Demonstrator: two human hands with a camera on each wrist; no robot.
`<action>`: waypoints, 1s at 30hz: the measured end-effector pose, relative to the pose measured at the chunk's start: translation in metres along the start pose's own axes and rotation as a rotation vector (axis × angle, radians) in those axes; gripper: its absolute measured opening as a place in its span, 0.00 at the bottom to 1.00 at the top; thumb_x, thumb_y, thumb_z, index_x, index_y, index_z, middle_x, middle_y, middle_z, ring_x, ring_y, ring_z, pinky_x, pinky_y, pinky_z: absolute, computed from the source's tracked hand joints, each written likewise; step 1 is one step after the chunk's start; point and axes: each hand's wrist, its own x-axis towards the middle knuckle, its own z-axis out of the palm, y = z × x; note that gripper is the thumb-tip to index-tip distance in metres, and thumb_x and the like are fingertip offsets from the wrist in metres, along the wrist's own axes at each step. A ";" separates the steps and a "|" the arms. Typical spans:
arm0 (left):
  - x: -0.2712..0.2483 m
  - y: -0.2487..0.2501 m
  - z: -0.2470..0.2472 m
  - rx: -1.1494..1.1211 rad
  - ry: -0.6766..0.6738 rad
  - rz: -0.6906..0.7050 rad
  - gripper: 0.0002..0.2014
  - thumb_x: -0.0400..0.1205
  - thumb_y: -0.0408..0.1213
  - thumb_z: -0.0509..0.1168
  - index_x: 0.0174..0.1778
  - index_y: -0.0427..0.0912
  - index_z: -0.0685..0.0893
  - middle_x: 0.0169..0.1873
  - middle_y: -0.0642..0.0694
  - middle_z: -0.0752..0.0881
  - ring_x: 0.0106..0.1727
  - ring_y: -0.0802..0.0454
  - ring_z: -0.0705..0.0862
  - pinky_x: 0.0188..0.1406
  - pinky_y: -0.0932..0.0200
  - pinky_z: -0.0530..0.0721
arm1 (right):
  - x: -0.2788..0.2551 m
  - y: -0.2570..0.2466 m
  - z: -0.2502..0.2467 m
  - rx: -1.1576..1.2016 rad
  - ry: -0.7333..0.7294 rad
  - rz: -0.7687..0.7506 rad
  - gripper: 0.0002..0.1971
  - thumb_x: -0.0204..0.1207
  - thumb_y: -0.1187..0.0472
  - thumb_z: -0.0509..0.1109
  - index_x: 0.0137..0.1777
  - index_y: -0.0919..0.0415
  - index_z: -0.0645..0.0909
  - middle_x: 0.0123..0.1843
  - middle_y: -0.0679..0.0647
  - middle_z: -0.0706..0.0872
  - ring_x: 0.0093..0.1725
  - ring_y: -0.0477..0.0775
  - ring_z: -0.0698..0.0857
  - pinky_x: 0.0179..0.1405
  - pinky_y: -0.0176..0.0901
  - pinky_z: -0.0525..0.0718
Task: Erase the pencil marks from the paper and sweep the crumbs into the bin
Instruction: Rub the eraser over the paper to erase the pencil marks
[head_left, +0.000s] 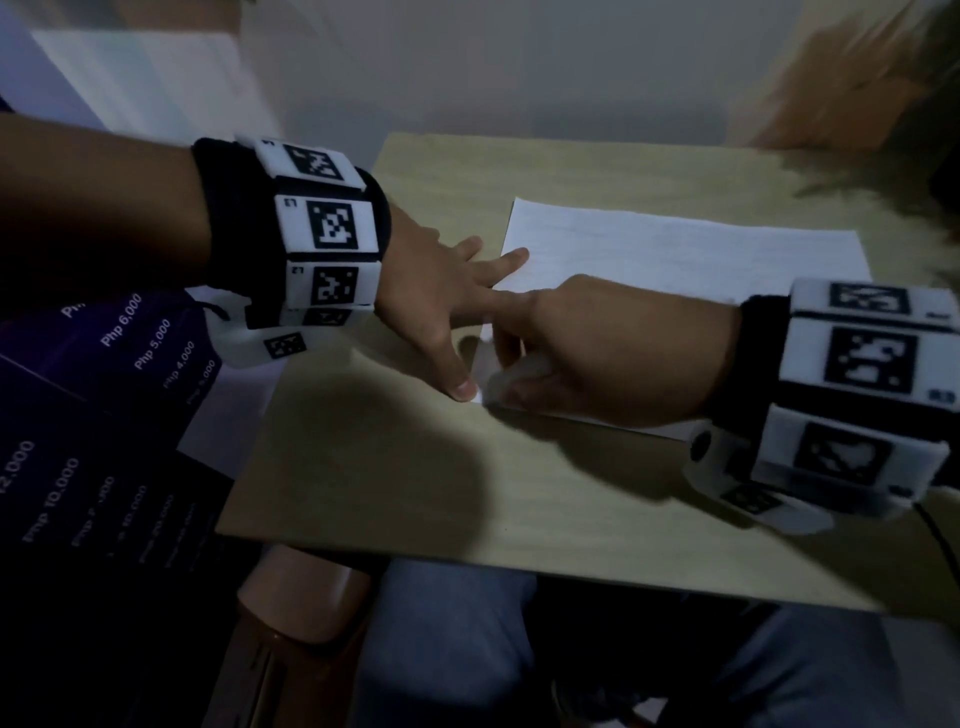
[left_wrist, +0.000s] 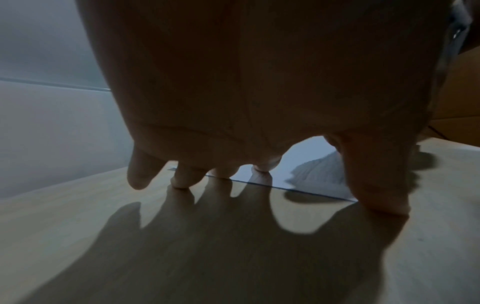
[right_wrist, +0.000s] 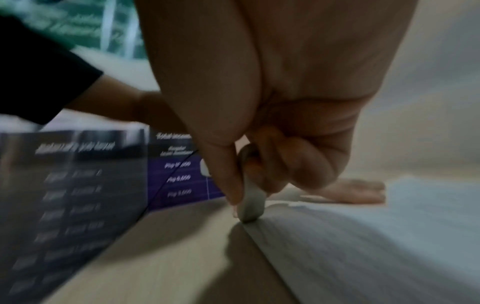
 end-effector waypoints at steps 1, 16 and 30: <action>0.001 -0.001 0.001 0.002 0.000 0.002 0.50 0.74 0.78 0.62 0.74 0.81 0.27 0.84 0.50 0.22 0.88 0.35 0.34 0.85 0.27 0.46 | 0.001 0.002 -0.003 0.014 -0.019 0.025 0.13 0.80 0.48 0.70 0.56 0.55 0.81 0.44 0.49 0.87 0.38 0.49 0.80 0.47 0.46 0.79; 0.004 -0.001 0.001 0.063 0.006 0.006 0.51 0.75 0.77 0.61 0.82 0.74 0.31 0.86 0.52 0.25 0.88 0.32 0.36 0.84 0.26 0.51 | 0.007 0.005 -0.008 -0.124 0.089 0.079 0.07 0.80 0.50 0.68 0.49 0.52 0.76 0.37 0.47 0.77 0.39 0.55 0.79 0.42 0.47 0.77; 0.002 -0.001 0.000 -0.002 -0.013 0.000 0.52 0.71 0.79 0.63 0.75 0.80 0.28 0.85 0.49 0.23 0.87 0.31 0.34 0.84 0.25 0.50 | 0.003 -0.004 -0.004 -0.030 -0.007 0.058 0.13 0.76 0.46 0.74 0.46 0.56 0.84 0.34 0.42 0.78 0.35 0.43 0.79 0.40 0.44 0.78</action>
